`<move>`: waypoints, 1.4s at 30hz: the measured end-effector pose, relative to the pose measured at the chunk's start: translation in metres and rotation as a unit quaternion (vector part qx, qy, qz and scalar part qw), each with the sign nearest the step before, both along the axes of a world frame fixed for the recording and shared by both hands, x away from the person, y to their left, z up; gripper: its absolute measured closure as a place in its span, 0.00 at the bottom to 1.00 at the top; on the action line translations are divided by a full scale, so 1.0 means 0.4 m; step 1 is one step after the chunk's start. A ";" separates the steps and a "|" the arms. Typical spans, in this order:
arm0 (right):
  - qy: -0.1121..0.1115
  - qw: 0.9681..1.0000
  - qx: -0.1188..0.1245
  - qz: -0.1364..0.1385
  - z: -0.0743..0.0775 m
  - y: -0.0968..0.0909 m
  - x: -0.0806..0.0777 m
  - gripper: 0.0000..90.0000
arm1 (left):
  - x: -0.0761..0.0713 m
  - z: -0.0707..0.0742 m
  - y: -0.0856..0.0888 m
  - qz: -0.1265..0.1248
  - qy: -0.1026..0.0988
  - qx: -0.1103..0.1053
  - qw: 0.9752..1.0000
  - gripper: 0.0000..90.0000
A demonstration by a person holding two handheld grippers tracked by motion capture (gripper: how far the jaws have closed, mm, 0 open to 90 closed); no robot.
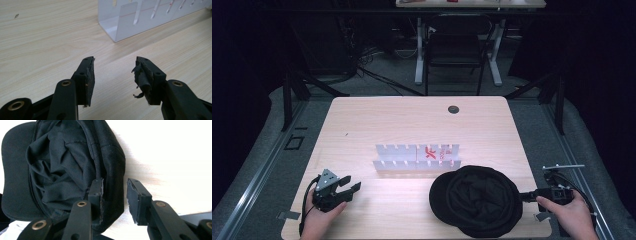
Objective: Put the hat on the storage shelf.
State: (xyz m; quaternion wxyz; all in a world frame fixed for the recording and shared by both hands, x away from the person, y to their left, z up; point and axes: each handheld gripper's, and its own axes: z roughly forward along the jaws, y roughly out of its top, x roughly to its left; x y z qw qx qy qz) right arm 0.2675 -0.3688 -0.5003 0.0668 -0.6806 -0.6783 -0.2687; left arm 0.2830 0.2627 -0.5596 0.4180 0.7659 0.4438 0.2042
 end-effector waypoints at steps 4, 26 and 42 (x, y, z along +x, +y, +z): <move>-0.011 1.000 0.001 -0.005 0.005 -0.002 -0.004 0.73 | 0.003 -0.001 -0.001 0.000 0.004 0.002 1.000 0.56; -0.028 0.999 -0.044 -0.011 0.014 0.030 0.009 0.72 | -0.009 0.002 0.004 0.000 0.003 0.004 1.000 0.56; 0.028 0.999 -0.025 0.005 -0.023 0.032 0.010 0.91 | -0.010 0.007 0.009 0.005 0.000 0.000 1.000 0.55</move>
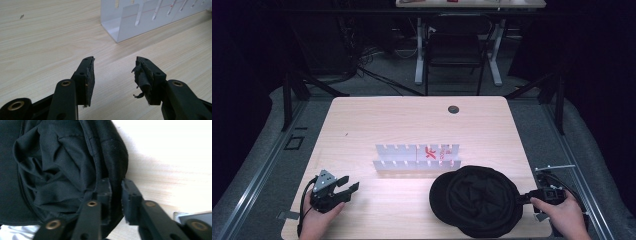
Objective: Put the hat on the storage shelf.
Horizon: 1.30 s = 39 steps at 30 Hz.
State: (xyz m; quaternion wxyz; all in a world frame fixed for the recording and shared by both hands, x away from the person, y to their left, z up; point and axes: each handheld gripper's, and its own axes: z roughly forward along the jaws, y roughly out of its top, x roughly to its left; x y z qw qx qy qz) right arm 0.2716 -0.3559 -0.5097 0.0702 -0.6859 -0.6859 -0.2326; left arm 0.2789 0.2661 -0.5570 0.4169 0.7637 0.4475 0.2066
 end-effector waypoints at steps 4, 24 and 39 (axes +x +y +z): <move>0.013 1.000 -0.002 0.007 0.008 0.006 0.004 0.96 | 0.000 0.000 0.002 -0.001 0.001 0.002 1.000 0.56; 0.034 0.997 -0.054 0.049 0.204 0.129 0.040 0.97 | 0.001 -0.002 -0.003 -0.004 0.000 0.004 1.000 0.56; 0.041 0.994 -0.071 0.073 0.318 0.199 0.080 0.98 | 0.001 -0.002 -0.005 -0.007 0.003 0.007 1.000 0.56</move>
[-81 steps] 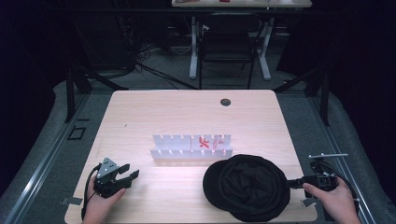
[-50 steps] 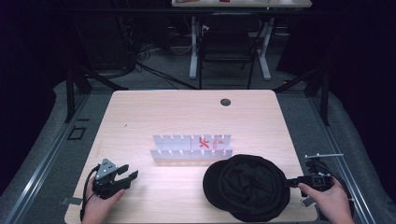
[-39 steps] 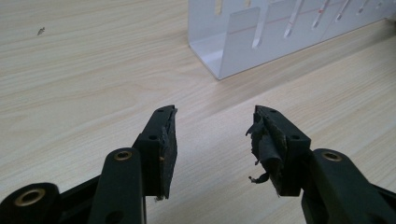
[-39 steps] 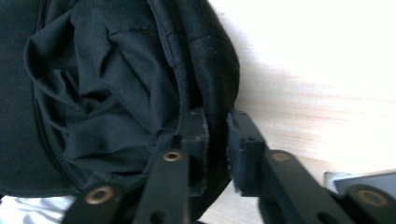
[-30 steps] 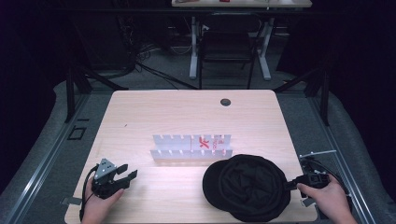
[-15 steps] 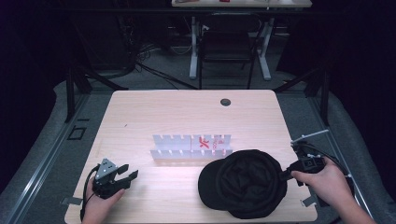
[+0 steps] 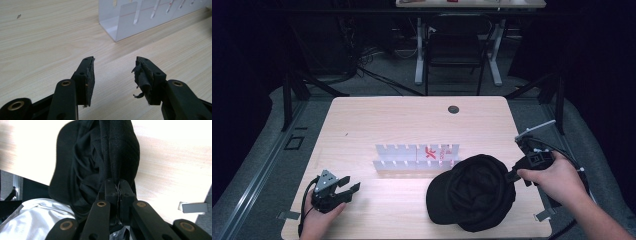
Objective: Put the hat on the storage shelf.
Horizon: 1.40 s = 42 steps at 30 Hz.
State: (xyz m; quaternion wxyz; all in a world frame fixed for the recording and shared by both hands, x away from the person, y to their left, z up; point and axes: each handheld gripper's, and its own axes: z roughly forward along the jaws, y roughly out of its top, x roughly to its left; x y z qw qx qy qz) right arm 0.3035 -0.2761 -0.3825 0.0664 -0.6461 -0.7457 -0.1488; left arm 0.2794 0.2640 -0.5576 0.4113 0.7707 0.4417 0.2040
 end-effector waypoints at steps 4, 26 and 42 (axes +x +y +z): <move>0.003 1.000 -0.021 0.019 0.050 0.028 0.011 0.98 | 0.000 0.001 0.000 0.000 0.002 0.003 1.000 0.56; -0.022 0.996 -0.087 -0.011 0.298 0.013 0.064 0.98 | 0.001 -0.001 -0.015 -0.012 0.002 -0.001 1.000 0.56; -0.062 0.997 -0.032 -0.025 0.397 0.047 0.117 0.98 | -0.008 0.035 -0.067 -0.044 -0.012 -0.007 0.999 0.57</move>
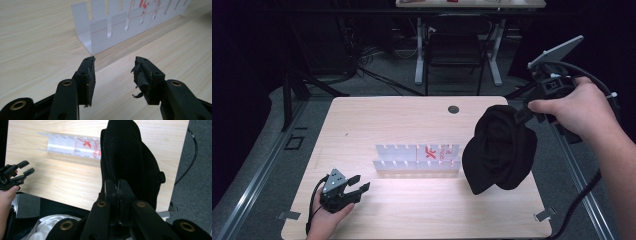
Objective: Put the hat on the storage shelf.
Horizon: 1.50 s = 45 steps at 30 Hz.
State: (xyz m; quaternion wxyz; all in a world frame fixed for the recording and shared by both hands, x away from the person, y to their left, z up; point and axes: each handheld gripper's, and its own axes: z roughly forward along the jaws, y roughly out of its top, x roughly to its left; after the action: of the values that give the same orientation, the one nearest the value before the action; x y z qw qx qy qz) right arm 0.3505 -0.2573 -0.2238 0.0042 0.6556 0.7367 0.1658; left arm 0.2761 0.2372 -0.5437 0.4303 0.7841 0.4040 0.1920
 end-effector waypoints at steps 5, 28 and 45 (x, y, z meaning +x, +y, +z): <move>-0.011 1.000 0.003 0.007 0.023 0.041 0.021 0.98 | 0.001 0.002 -0.012 -0.011 -0.005 -0.010 1.000 0.57; -0.023 1.000 0.007 0.015 0.024 0.259 0.130 0.98 | 0.009 0.138 -0.185 -0.096 -0.042 -0.034 0.994 0.58; -0.034 0.999 0.009 0.018 -0.003 0.363 0.173 0.98 | 0.015 0.254 -0.362 -0.146 -0.096 -0.008 0.985 0.57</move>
State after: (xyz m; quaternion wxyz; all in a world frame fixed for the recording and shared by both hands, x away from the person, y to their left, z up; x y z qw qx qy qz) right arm 0.4198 -0.1122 -0.2250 0.0209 0.6364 0.7461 0.1948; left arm 0.2820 0.0923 -0.4423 0.4968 0.8092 0.2433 0.1977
